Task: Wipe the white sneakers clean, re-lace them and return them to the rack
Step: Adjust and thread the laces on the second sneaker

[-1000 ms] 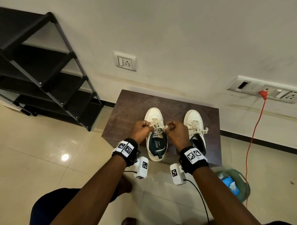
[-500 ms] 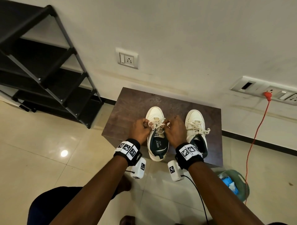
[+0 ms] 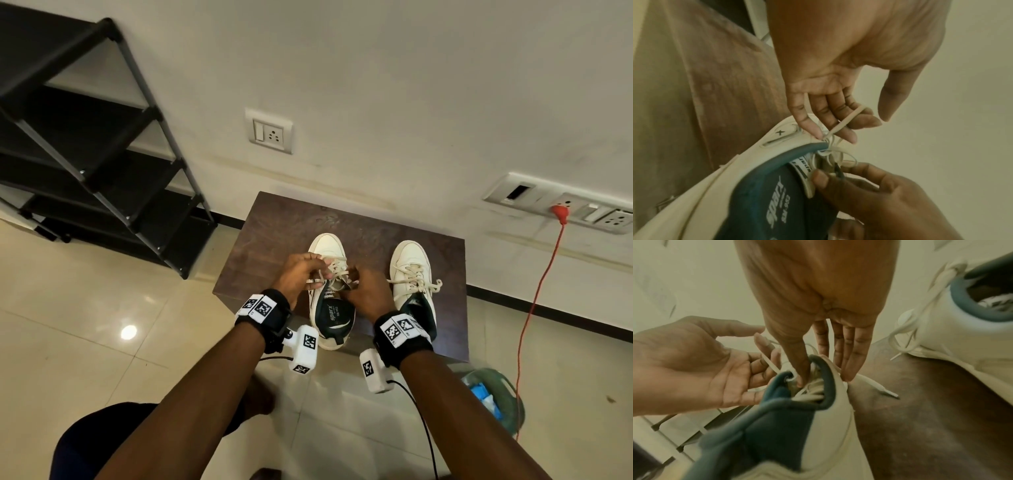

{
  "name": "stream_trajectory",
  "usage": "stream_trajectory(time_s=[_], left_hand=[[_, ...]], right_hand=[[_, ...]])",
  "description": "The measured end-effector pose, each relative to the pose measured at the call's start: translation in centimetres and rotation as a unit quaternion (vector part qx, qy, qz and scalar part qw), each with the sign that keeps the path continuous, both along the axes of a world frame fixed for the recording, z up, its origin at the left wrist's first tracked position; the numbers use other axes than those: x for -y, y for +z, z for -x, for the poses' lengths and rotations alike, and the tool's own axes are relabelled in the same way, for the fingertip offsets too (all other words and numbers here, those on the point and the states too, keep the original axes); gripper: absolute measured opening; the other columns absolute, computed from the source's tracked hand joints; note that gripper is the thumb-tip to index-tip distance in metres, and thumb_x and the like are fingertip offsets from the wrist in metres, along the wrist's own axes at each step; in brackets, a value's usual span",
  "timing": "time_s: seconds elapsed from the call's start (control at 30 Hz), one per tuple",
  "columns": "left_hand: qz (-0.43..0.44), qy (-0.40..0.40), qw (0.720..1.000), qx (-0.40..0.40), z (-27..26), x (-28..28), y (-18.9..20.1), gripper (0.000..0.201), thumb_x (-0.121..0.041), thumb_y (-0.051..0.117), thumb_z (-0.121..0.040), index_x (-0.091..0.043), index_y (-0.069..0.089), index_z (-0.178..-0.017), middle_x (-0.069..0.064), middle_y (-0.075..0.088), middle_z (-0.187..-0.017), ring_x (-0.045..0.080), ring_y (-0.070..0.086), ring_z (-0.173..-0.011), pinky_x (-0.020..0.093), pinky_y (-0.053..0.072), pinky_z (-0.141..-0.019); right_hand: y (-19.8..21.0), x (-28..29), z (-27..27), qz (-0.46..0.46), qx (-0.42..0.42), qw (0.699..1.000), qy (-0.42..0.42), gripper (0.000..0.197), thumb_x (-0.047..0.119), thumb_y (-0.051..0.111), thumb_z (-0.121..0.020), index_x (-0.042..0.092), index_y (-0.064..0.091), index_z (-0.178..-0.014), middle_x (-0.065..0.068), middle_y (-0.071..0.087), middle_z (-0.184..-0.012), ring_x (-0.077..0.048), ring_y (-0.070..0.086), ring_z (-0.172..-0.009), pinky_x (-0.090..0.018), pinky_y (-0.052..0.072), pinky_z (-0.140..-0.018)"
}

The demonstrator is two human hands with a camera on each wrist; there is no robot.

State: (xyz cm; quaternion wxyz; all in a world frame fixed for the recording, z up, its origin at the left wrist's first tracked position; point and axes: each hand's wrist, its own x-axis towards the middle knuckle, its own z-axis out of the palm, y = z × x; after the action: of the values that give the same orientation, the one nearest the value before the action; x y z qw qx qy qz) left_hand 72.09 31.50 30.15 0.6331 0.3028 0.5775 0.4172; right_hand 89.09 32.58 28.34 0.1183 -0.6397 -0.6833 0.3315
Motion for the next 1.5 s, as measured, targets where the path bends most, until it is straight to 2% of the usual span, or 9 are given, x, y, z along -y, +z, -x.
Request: stream_trajectory(time_s=[0.13,0.3,0.43,0.6,0.83,1.0,1.1,1.23,1.5], left_hand=[[-0.017,-0.013,0.998,0.058,0.7,0.7,-0.4,0.021,-0.007,0.057,-0.097,-0.012,0.071,-0.111,-0.009,0.073,-0.087,0.008,0.060,-0.079,0.031,0.050,-0.080],[-0.032,0.011,0.991,0.129,0.8,1.0,0.0,0.038,0.000,0.047,-0.098,-0.021,0.070,-0.076,-0.001,0.071,-0.083,0.015,0.068,-0.086,0.042,0.054,-0.084],[0.006,0.099,0.984,0.149,1.7,0.8,-0.3,0.028,-0.007,0.043,-0.100,-0.016,0.066,-0.087,0.005,0.071,-0.086,0.024,0.069,-0.096,0.048,0.055,-0.089],[0.127,0.215,0.966,0.066,3.8,1.5,-1.4,0.021,-0.012,0.041,-0.104,-0.014,0.062,-0.108,0.001,0.066,-0.089,0.014,0.066,-0.080,0.029,0.055,-0.070],[0.275,0.072,0.958,-0.041,5.5,3.5,-0.7,0.057,-0.056,0.043,-0.103,0.000,0.056,-0.095,0.014,0.069,-0.079,0.019,0.068,-0.051,0.021,0.052,-0.045],[0.097,0.030,0.977,-0.185,3.1,2.3,-0.1,0.030,-0.028,0.063,-0.099,-0.005,0.065,-0.081,0.013,0.066,-0.070,0.015,0.061,-0.048,0.024,0.048,-0.049],[0.000,0.035,0.961,-0.276,1.7,0.6,-0.1,0.006,-0.014,0.074,-0.087,-0.016,0.068,-0.086,0.011,0.074,-0.084,0.024,0.071,-0.074,0.037,0.061,-0.069],[0.004,-0.026,0.923,-0.384,0.6,-1.2,-0.6,0.025,-0.013,0.075,-0.083,-0.010,0.074,-0.108,0.012,0.076,-0.103,0.029,0.070,-0.098,0.040,0.056,-0.091],[-0.030,-0.029,0.930,-0.365,0.6,-0.9,-2.6,0.014,-0.016,0.081,-0.083,-0.010,0.081,-0.096,0.004,0.078,-0.092,0.013,0.067,-0.079,0.022,0.048,-0.072]], right_hand=[[-0.4,0.5,-0.1,-0.013,0.011,0.999,-0.029,0.028,0.014,0.079,-0.074,0.008,0.068,-0.099,-0.010,0.072,-0.098,-0.028,0.066,-0.093,-0.040,0.052,-0.082],[-0.4,0.6,-0.2,-0.013,0.002,0.995,-0.100,0.023,0.009,0.079,-0.073,0.009,0.070,-0.094,-0.013,0.073,-0.094,-0.031,0.067,-0.091,-0.040,0.054,-0.081],[-0.3,1.0,0.1,-0.005,-0.019,0.991,-0.129,0.019,0.009,0.078,-0.073,0.011,0.071,-0.091,-0.009,0.075,-0.091,-0.028,0.068,-0.089,-0.037,0.054,-0.082],[-0.5,1.3,0.3,-0.001,-0.019,0.993,-0.121,0.029,0.016,0.081,-0.074,0.015,0.073,-0.102,-0.005,0.076,-0.096,-0.024,0.069,-0.093,-0.028,0.049,-0.080],[1.0,1.2,0.3,-0.024,-0.054,0.988,-0.140,0.027,0.031,0.074,-0.082,0.020,0.071,-0.105,0.004,0.073,-0.102,-0.017,0.066,-0.095,-0.030,0.049,-0.084],[1.3,-0.9,1.0,-0.072,-0.060,0.989,-0.115,0.024,0.011,0.059,-0.089,0.015,0.072,-0.109,-0.002,0.073,-0.104,-0.020,0.067,-0.097,-0.028,0.049,-0.080],[0.6,-2.6,1.2,-0.021,-0.066,0.994,-0.082,0.026,0.007,0.058,-0.090,0.010,0.072,-0.111,-0.008,0.074,-0.108,-0.025,0.067,-0.102,-0.030,0.050,-0.088],[-0.3,-3.1,0.4,0.017,-0.081,0.995,-0.061,0.011,0.009,0.069,-0.088,0.008,0.077,-0.097,-0.010,0.076,-0.094,-0.024,0.070,-0.090,-0.037,0.055,-0.085],[-1.4,-3.1,-0.7,0.016,-0.145,0.987,-0.064,0.016,0.004,0.075,-0.086,0.006,0.076,-0.102,-0.002,0.073,-0.089,-0.012,0.066,-0.081,-0.014,0.047,-0.073]])
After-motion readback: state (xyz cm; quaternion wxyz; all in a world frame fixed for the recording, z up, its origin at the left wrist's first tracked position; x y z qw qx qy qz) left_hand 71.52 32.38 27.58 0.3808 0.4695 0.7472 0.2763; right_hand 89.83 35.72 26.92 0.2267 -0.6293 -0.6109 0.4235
